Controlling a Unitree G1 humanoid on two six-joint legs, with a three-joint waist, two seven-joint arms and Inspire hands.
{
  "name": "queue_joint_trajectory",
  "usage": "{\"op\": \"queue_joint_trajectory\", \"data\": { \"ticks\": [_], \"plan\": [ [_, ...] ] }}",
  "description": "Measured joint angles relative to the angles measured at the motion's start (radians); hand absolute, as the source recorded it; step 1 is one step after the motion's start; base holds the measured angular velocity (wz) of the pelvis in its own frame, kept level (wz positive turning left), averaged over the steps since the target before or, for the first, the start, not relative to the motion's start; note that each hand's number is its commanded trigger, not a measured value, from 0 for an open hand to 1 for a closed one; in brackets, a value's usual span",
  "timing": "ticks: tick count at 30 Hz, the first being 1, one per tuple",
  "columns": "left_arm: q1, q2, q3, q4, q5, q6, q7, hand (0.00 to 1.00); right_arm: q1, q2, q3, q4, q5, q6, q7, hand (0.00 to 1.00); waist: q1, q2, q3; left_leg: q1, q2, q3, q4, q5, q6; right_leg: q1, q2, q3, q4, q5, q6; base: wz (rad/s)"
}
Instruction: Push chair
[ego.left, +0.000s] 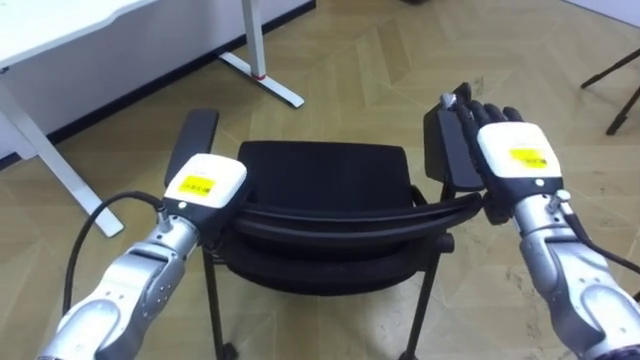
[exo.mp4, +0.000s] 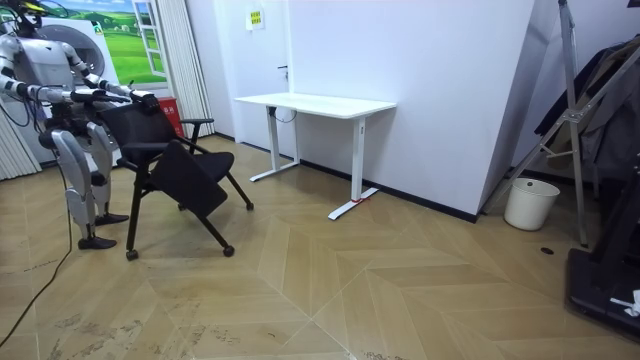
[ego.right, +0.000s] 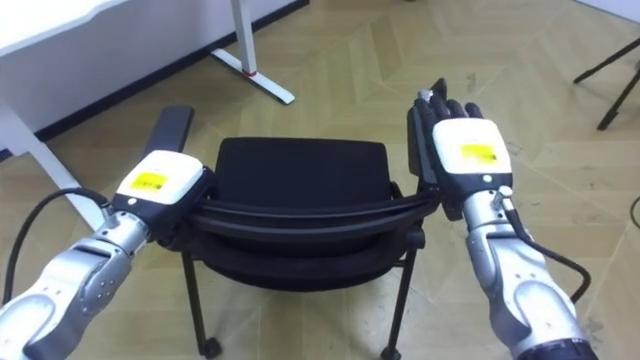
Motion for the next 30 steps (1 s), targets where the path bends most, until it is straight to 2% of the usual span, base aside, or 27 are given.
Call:
{"op": "queue_joint_trajectory", "data": {
  "ticks": [4, 8, 16, 22, 25, 26, 30],
  "plan": [
    [-0.017, 0.020, -0.002, 0.008, -0.003, -0.026, -0.001, 1.00, 0.000, -0.041, 0.037, -0.057, -0.026, 0.006, 0.085, 0.00, 0.012, -0.011, 0.0030, -0.004, 0.000, -0.004, 0.000, 0.000, 0.000, -0.004, 0.000, -0.001, 0.000, 0.000, 0.000, 0.00],
    [-0.018, 0.035, -0.002, 0.005, -0.009, -0.035, -0.001, 1.00, 0.000, -0.042, 0.043, -0.068, -0.026, 0.005, 0.127, 0.00, 0.018, -0.020, 0.0012, -0.004, 0.000, -0.004, 0.000, 0.000, 0.000, -0.003, 0.000, -0.001, -0.001, 0.001, -0.001, 0.00],
    [-0.020, 0.035, -0.002, 0.009, -0.009, -0.037, -0.008, 1.00, 0.000, -0.042, 0.048, -0.083, -0.019, 0.024, 0.194, 0.00, 0.023, -0.021, 0.0007, -0.002, 0.002, -0.005, 0.003, 0.000, 0.000, 0.003, 0.001, -0.006, -0.002, 0.001, -0.002, 0.01],
    [-0.039, 0.032, -0.002, 0.036, -0.009, -0.054, -0.015, 1.00, -0.017, -0.046, 0.055, -0.093, -0.020, 0.028, 0.336, 0.00, 0.029, -0.021, 0.0007, 0.000, 0.002, -0.017, 0.004, 0.000, 0.000, 0.006, 0.001, -0.006, -0.002, 0.002, -0.002, 0.01],
    [-0.045, 0.030, -0.002, 0.035, -0.009, -0.056, -0.022, 1.00, -0.010, -0.051, 0.105, -0.115, -0.005, 0.041, 0.441, 0.00, 0.030, -0.021, 0.0007, -0.003, 0.003, -0.021, 0.002, 0.000, 0.000, 0.005, 0.001, -0.013, -0.003, 0.002, -0.003, 0.06],
    [-0.047, 0.028, -0.002, 0.034, -0.008, -0.058, -0.026, 1.00, -0.008, -0.049, 0.129, -0.117, 0.019, 0.042, 0.484, 0.00, 0.032, -0.020, 0.0010, -0.004, 0.003, -0.023, 0.002, 0.000, 0.000, 0.005, 0.000, -0.014, -0.003, 0.002, -0.003, 0.04],
    [-0.050, 0.028, -0.006, 0.034, -0.008, -0.064, -0.031, 1.00, -0.020, -0.051, 0.128, -0.137, 0.083, 0.050, 0.573, 0.00, 0.038, -0.021, 0.0003, -0.003, 0.003, -0.028, 0.002, 0.000, 0.000, 0.009, 0.000, -0.020, -0.003, 0.002, -0.003, 0.04]
  ]
}}
